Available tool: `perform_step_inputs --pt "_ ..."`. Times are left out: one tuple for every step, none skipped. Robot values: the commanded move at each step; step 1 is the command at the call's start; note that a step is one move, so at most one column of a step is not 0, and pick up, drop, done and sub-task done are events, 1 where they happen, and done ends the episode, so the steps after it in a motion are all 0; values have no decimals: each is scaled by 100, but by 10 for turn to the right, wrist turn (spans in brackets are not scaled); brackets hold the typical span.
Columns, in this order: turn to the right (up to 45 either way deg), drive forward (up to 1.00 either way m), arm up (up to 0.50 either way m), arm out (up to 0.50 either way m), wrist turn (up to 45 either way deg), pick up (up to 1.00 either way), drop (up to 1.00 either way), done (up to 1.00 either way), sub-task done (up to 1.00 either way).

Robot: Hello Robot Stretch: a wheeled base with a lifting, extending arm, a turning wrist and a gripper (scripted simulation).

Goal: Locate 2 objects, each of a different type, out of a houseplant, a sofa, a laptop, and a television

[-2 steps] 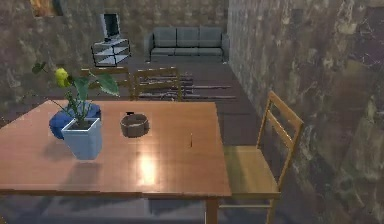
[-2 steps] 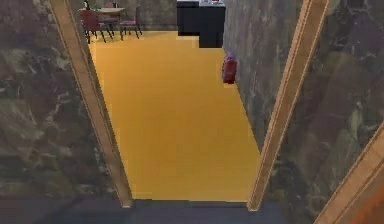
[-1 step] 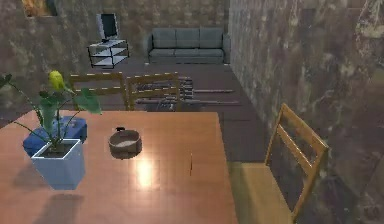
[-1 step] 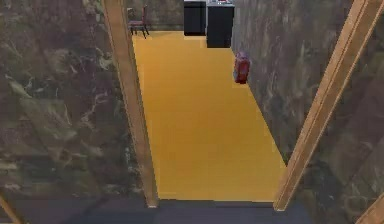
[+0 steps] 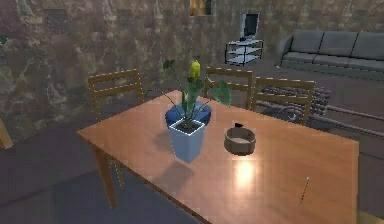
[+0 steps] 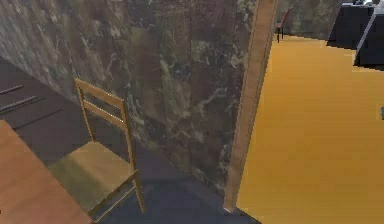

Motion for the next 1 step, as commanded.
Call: perform_step_inputs --pt "0 0 0 0 0 0 0 100 0"
